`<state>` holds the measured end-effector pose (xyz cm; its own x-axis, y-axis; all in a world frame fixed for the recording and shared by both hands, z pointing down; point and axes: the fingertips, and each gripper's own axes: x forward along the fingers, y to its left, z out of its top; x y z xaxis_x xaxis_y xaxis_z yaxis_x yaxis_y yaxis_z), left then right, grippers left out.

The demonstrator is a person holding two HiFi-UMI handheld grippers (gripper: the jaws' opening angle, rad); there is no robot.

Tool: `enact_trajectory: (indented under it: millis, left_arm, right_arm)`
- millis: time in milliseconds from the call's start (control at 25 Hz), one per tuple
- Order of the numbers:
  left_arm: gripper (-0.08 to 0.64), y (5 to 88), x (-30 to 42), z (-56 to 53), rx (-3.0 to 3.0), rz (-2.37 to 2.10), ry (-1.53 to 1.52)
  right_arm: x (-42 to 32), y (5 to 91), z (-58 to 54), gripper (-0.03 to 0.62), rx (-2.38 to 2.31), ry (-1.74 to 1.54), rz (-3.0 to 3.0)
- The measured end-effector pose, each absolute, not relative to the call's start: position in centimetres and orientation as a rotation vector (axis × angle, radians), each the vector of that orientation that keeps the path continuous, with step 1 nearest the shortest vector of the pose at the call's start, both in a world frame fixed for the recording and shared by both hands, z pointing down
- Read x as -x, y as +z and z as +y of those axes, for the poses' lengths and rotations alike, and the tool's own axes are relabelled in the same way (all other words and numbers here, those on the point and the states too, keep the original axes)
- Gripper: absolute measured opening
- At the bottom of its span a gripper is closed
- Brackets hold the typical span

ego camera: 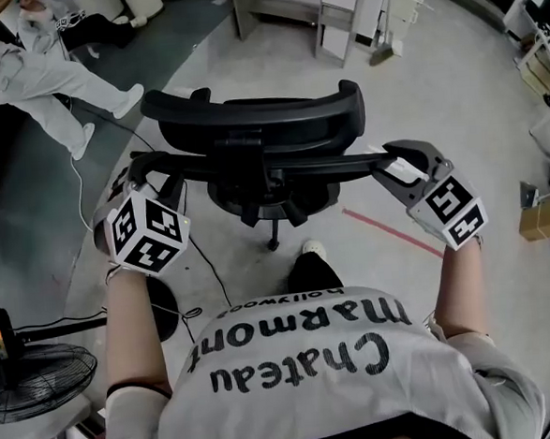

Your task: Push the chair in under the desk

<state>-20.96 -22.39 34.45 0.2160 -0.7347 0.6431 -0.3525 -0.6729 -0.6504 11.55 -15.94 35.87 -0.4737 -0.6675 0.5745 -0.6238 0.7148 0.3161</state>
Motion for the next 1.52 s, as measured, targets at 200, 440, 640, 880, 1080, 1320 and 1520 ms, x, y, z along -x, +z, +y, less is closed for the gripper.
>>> enact_trajectory:
  millis: [200,440,640,880,1080,1320,1520]
  left_arm:
    - [0.133,35.6,20.6,-21.6,2.150,1.052,-1.428]
    - [0.109,35.4,19.6,-24.5,2.022,1.226,-1.412]
    - [0.104,35.4,17.7,-34.4,2.000,1.269,-1.426]
    - [0.103,35.4,16.4,-43.2,1.979,1.214,-1.472]
    - [0.099,34.9,16.4,-49.4,1.978,1.195,-1.475]
    - [0.078,35.1,15.7,-57.2,2.036,1.099,-1.442]
    - [0.080,35.2,15.3,-62.6,2.050,1.008,-1.418]
  right_arm:
    - [-12.1,37.1,-16.4,0.176,-0.920,-0.115,-2.210]
    - [-13.3,36.8,-20.2,0.169,-0.856,-0.170,-2.243]
    - [-15.2,36.6,-30.2,0.166,-0.836,-0.207,-2.209]
    - [-16.4,36.6,-38.9,0.161,-0.885,-0.213,-2.160]
    - [-16.4,36.2,-45.4,0.161,-0.883,-0.201,-2.115]
    - [-17.0,36.5,-52.9,0.150,-0.918,-0.179,-1.978]
    - [-17.4,36.4,-57.9,0.150,-1.000,-0.138,-1.911]
